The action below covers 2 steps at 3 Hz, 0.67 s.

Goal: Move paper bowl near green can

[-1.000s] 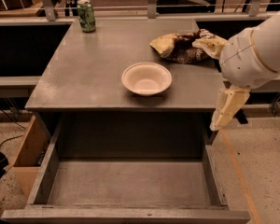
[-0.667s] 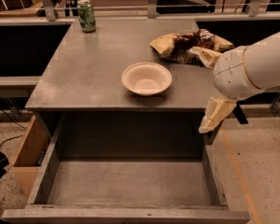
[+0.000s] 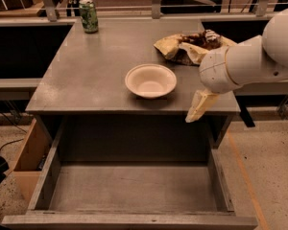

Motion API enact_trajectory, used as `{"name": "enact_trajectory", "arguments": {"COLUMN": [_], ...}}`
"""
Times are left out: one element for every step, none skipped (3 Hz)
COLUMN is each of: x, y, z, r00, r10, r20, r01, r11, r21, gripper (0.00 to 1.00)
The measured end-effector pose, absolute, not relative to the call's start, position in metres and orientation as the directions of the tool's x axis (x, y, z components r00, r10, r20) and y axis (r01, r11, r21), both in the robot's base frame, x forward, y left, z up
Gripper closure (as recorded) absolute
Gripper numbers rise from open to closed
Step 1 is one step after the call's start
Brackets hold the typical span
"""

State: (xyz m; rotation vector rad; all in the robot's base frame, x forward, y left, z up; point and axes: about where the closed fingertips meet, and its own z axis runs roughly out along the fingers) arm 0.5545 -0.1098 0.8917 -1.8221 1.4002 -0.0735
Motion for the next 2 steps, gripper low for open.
{"name": "enact_trajectory", "arguments": {"x": [0.5749,0.5845], "y": [-0.0983,-0.0922], "z": [0.8905,0.889], "r00": [0.42,0.441], "r10": [-0.804,-0.785], "r20": [-0.421,-0.435], "r01": [-0.753,-0.735], "r11": [-0.049,-0.038], "r21": [-0.656,-0.677], "gripper": [0.0,0.0]}}
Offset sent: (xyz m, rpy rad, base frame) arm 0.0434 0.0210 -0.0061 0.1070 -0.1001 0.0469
